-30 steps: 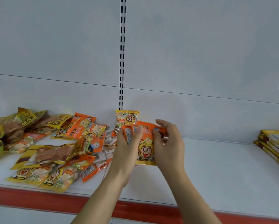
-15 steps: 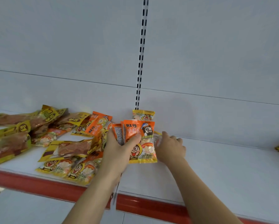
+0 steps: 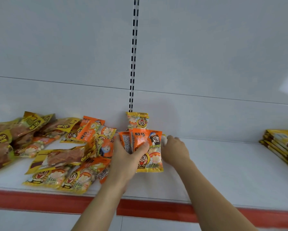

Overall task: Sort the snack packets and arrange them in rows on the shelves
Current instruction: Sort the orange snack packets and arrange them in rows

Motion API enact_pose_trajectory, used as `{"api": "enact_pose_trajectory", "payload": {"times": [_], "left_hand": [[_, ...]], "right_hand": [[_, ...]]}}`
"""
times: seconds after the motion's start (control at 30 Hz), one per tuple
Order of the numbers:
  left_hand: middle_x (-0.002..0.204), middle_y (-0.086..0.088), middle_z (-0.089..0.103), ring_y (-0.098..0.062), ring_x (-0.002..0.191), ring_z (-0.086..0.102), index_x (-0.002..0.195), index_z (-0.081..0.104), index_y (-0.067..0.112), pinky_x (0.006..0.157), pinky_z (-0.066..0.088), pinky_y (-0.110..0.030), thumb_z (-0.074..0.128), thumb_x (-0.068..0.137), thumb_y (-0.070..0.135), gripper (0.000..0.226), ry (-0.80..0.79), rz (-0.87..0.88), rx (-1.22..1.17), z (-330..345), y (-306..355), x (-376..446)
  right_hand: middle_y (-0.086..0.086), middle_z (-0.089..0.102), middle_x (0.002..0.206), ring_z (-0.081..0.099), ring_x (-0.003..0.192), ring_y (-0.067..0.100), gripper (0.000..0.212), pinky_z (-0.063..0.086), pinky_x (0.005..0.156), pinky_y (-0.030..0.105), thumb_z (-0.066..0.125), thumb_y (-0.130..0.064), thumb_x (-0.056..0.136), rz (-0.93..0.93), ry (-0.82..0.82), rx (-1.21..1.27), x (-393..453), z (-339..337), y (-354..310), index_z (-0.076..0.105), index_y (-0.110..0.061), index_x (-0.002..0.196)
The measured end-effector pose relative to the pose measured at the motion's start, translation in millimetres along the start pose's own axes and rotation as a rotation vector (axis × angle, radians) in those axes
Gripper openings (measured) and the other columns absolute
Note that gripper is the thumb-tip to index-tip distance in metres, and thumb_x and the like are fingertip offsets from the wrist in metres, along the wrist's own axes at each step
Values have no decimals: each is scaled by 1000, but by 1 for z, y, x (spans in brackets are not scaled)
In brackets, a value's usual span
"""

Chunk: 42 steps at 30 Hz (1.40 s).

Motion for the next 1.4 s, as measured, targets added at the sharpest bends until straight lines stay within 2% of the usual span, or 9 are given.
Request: {"api": "enact_pose_trajectory", "payload": {"times": [0.27, 0.47, 0.6, 0.7, 0.8, 0.97, 1.07, 1.2, 1.4], "left_hand": [[116, 10, 69, 5, 86, 73, 151, 29, 29, 60, 56, -13, 85, 83, 23, 88, 2, 19, 50, -11, -4, -3], [125, 12, 68, -6, 109, 69, 148, 31, 35, 92, 58, -34, 88, 72, 46, 95, -20, 42, 89, 8, -8, 2], [136, 14, 62, -10, 122, 62, 153, 28, 36, 104, 51, -40, 85, 65, 63, 108, -40, 53, 89, 41, -7, 4], [133, 17, 62, 4, 105, 64, 153, 27, 34, 91, 51, -24, 72, 79, 65, 92, -98, 50, 59, 76, -6, -5], [113, 16, 72, 4, 89, 72, 136, 40, 37, 76, 57, -23, 71, 69, 68, 80, -161, 11, 64, 115, -6, -17], [108, 16, 74, -2, 91, 75, 119, 44, 48, 74, 57, -23, 80, 72, 57, 60, -232, -54, 72, 182, -16, -19], [108, 11, 77, -11, 93, 77, 136, 45, 37, 81, 63, -36, 78, 84, 49, 63, -257, -83, 45, 237, -27, -21], [111, 5, 77, -18, 94, 78, 138, 44, 33, 88, 63, -47, 75, 86, 53, 64, -308, -149, 28, 313, -44, -23], [118, 4, 73, -23, 103, 74, 135, 48, 34, 91, 61, -50, 50, 67, 92, 90, -197, -192, 167, 357, -62, 2]], "right_hand": [[8, 72, 101, 65, 95, 31, 18, 48, 71, 30, 58, -14, 88, 85, 181, 134, -8, -13, 17, 74, -17, 98], [-8, 68, 88, 64, 84, 10, 12, 42, 66, 18, 67, -17, 93, -58, 443, 690, -90, -88, 33, 64, -24, 84], [-12, 66, 95, 62, 91, 2, 22, 48, 69, 11, 65, -5, 92, -219, 489, 632, -122, -93, 46, 65, -23, 80], [-9, 64, 107, 62, 94, 1, 16, 50, 72, 8, 65, 0, 92, -309, 472, 520, -117, -84, 58, 66, -15, 86], [-8, 64, 111, 64, 87, 7, 10, 58, 70, 29, 61, -3, 93, -353, 520, 387, -112, -84, 75, 61, -12, 91], [-11, 74, 86, 70, 81, 4, 7, 57, 72, 31, 62, -20, 97, -114, 271, 801, -94, -107, 140, 62, -19, 91], [-6, 73, 102, 72, 85, 7, 26, 60, 80, 39, 60, -45, 94, -11, 180, 1007, -72, -124, 189, 58, -25, 111], [-1, 74, 109, 73, 98, 18, 20, 57, 89, 51, 52, -40, 102, -70, 45, 1074, -39, -139, 240, 59, -40, 121], [-3, 75, 107, 73, 96, 18, 43, 58, 91, 50, 52, -38, 101, 20, 24, 1071, 5, -144, 288, 41, -34, 143]]}}
Point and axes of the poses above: each hand's wrist, its own x-axis towards the middle knuckle, its own z-axis out of the palm, y = z × x, the point moved 7 cm from there along x, towards the middle knuckle
